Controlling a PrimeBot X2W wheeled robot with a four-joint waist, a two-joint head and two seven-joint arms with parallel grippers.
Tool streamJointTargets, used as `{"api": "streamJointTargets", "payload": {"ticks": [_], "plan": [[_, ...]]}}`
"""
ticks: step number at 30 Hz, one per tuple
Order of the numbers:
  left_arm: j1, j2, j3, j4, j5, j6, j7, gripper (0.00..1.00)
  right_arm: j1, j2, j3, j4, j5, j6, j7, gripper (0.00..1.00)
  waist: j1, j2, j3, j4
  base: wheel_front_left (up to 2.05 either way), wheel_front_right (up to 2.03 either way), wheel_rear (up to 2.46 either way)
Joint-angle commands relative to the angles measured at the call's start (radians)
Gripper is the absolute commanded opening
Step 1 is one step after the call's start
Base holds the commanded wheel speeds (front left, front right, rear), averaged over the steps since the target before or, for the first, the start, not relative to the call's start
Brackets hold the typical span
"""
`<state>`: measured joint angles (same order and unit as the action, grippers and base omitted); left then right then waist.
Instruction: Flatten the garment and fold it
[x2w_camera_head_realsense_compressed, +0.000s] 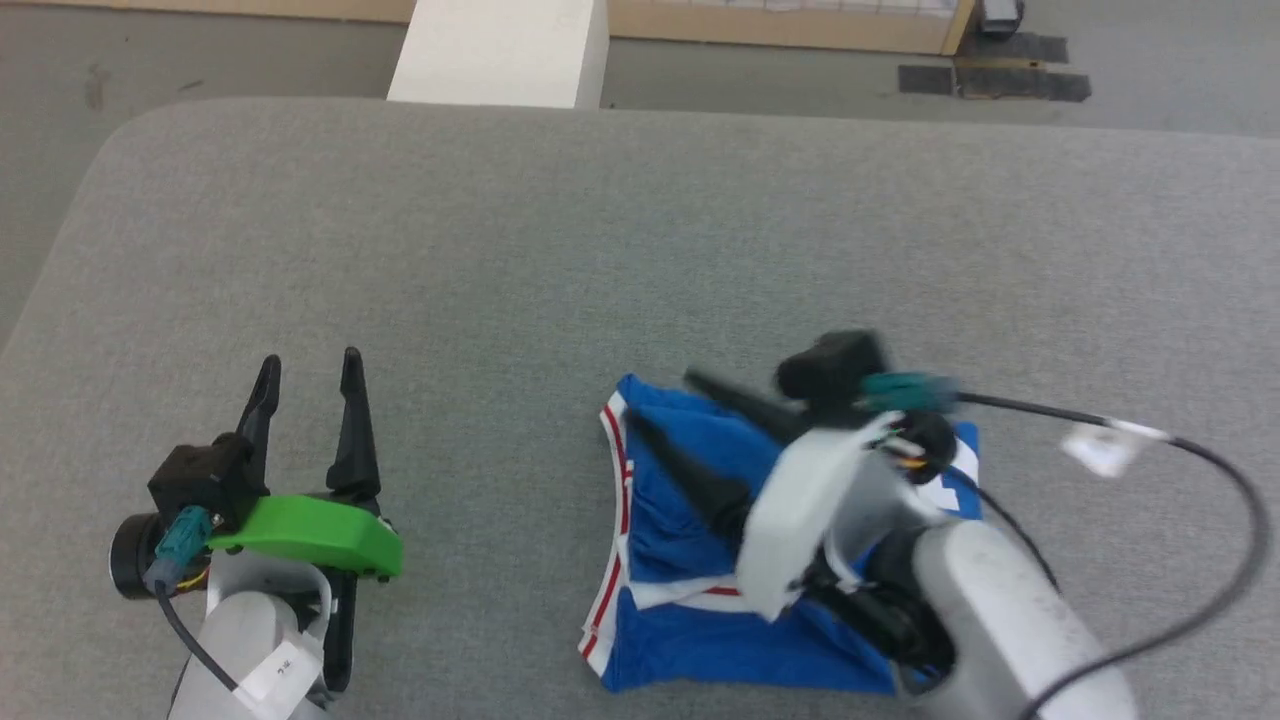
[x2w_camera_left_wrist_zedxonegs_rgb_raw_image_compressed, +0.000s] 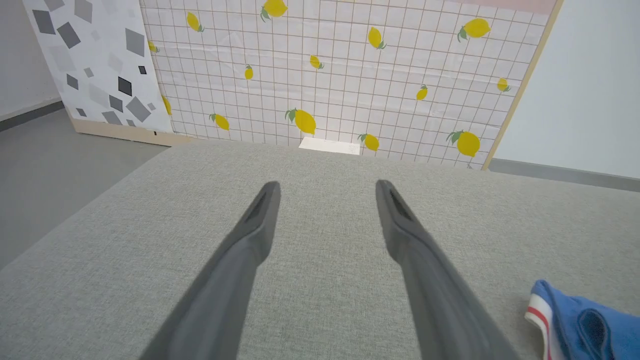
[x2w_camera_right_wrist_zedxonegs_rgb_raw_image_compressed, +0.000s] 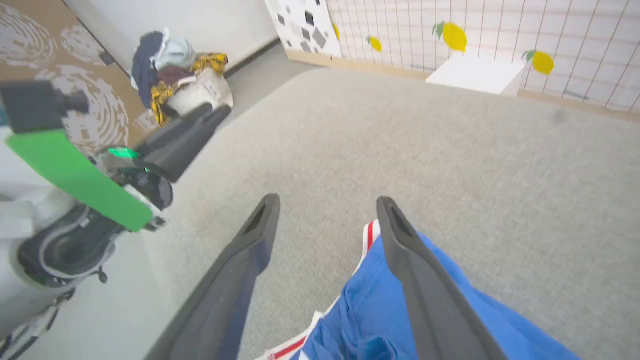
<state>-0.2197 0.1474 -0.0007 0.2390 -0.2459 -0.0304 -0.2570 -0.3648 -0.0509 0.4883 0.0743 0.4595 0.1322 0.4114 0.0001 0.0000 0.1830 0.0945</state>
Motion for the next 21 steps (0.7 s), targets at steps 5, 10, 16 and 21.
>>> {"api": "streamJointTargets", "payload": {"ticks": [5, 10, 16, 21], "plan": [[0.033, 0.004, 0.019, -0.004, 0.015, -0.010, -0.005, 1.00, 0.107, 0.001, -0.197, -0.161, -0.025, -0.002, -0.280, 1.00, -0.0001, 0.0000, -0.057, -0.057, 0.00, 0.00, 0.00], [0.044, 0.008, 0.023, -0.008, 0.019, -0.013, -0.005, 1.00, 0.238, 0.001, -0.405, -0.190, -0.042, -0.002, -0.423, 1.00, -0.0001, 0.0000, -0.071, -0.080, 0.00, 0.00, 0.00], [0.040, 0.004, 0.018, -0.007, 0.024, -0.013, -0.005, 1.00, 0.331, 0.001, -0.542, -0.082, -0.066, -0.002, -0.373, 1.00, -0.0001, 0.0000, -0.067, -0.087, 0.00, 0.00, 0.00], [0.038, 0.003, 0.015, -0.006, 0.023, -0.019, -0.005, 1.00, 0.338, 0.001, -0.565, 0.052, 0.028, -0.002, -0.232, 1.00, -0.0001, 0.0000, -0.057, -0.080, 0.00, 0.00, 0.00]]}}
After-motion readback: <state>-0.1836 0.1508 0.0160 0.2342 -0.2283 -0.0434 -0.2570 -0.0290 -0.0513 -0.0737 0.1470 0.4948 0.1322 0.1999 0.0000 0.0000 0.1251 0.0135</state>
